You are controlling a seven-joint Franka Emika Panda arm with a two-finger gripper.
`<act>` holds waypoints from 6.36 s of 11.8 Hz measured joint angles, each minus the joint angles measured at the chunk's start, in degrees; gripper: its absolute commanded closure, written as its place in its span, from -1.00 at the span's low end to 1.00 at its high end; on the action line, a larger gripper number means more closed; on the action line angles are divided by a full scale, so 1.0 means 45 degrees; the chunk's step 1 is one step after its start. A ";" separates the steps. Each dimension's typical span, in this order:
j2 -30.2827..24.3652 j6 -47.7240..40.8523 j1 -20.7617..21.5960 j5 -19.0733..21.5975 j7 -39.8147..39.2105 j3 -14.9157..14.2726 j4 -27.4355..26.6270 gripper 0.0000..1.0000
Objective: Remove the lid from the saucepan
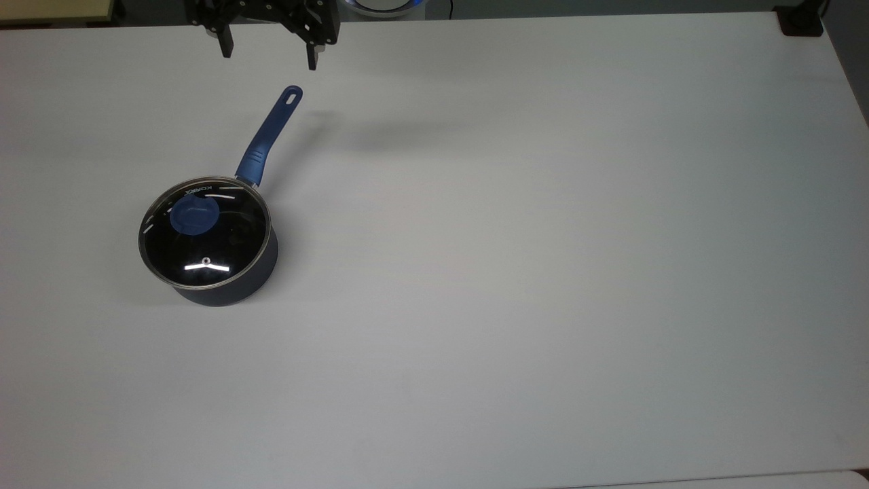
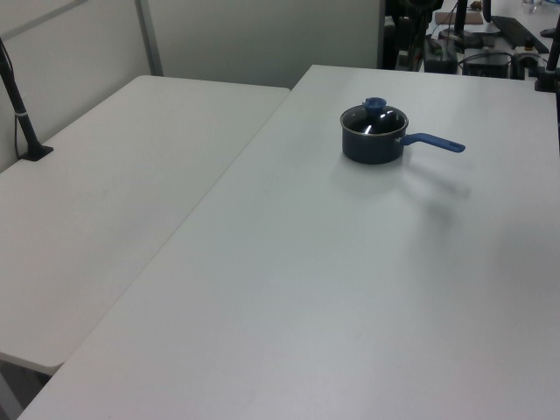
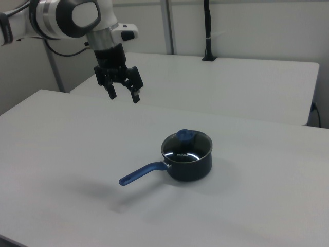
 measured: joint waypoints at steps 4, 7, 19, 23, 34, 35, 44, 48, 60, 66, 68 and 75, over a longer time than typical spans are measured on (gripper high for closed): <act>-0.0013 -0.0026 -0.0113 0.0480 -0.0116 -0.0226 0.0171 -1.00; -0.0046 -0.0029 -0.0212 0.0503 -0.0116 -0.0315 0.0274 -1.00; 0.3219 0.3566 -0.1437 0.1484 0.0605 -0.0943 0.0854 -1.00; 0.4179 0.4244 -0.1457 0.1484 0.0609 -0.1409 0.0877 -1.00; 0.5110 0.4463 -0.1488 0.2183 -0.0613 -0.1700 0.1443 -1.00; 0.5116 0.4462 -0.1484 0.2228 -0.0668 -0.1700 0.1459 -1.00; 0.5439 0.4464 -0.1416 0.2263 -0.1375 -0.1620 0.1482 0.44; 0.5250 0.4401 -0.1453 0.2264 -0.1684 -0.1650 0.1667 0.45; 0.1604 0.5478 -0.3011 0.2266 -0.7651 -0.3887 -0.3946 0.45; 0.3198 0.7559 -0.3039 0.2267 -0.7764 -0.3619 -0.4667 -0.32; 0.3239 0.7580 -0.3039 0.2267 -0.7764 -0.3541 -0.4612 -1.00; 0.2290 0.3363 -0.2144 0.1904 -0.5047 -0.3390 -0.1587 -1.00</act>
